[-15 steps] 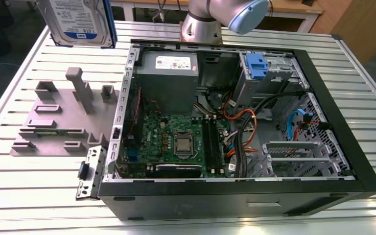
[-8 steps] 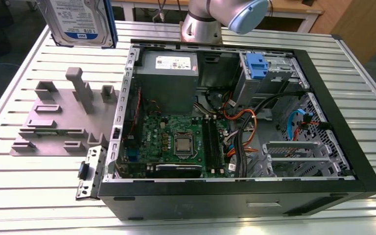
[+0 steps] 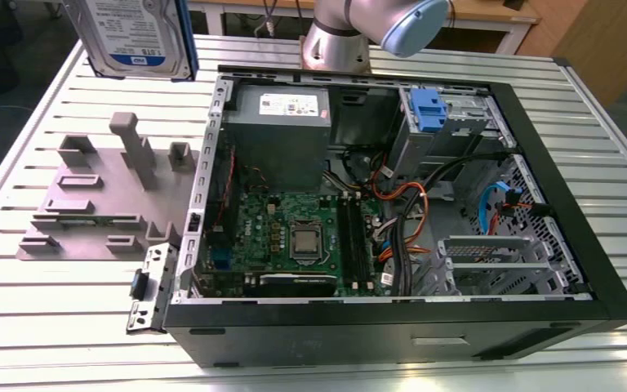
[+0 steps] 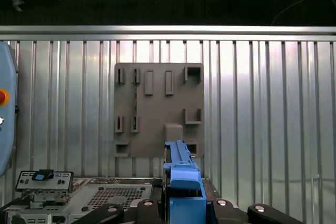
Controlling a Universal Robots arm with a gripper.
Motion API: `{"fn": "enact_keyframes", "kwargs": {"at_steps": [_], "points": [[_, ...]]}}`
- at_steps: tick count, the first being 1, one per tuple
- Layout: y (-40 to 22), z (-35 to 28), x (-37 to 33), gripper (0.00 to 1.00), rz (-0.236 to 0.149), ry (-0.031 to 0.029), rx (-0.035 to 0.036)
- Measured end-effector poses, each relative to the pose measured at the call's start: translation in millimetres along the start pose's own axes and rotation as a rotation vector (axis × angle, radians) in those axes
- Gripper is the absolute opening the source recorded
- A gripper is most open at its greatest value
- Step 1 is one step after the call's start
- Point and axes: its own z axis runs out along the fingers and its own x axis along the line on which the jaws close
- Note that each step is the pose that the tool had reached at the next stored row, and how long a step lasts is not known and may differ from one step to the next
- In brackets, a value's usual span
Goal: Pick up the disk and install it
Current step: 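Pick up the disk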
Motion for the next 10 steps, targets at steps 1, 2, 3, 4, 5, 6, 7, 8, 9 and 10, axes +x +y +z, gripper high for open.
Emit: {"fn": "enact_keyframes", "kwargs": {"at_steps": [1, 2, 3, 4, 5, 6, 7, 8, 9, 10], "points": [[0.0, 0.0, 0.1, 0.36, 0.0, 0.0, 0.0], [0.0, 0.0, 0.2, 0.36, 0.0, 0.0, 0.0], [0.0, 0.0, 0.4, 0.36, 0.0, 0.0, 0.0001], [-0.3, 0.0, 0.7, 0.36, 0.0, 0.0, 0.0], [-1.2, 0.0, 1.7, 0.36, 0.0, -0.0001, 0.0001], [-1.4, -0.1, 1.8, 0.36, 0.0, 0.0, 0.0001], [-1.6, -0.1, 2.0, 0.36, 0.0, 0.0, 0.0], [-1.7, -0.1, 2.1, 0.36, 0.0, 0.0, 0.0], [-1.9, -0.1, 2.3, 0.36, 0.0, 0.0, 0.0], [-2.1, -0.1, 2.4, 0.36, 0.0, 0.0, 0.0]]}}
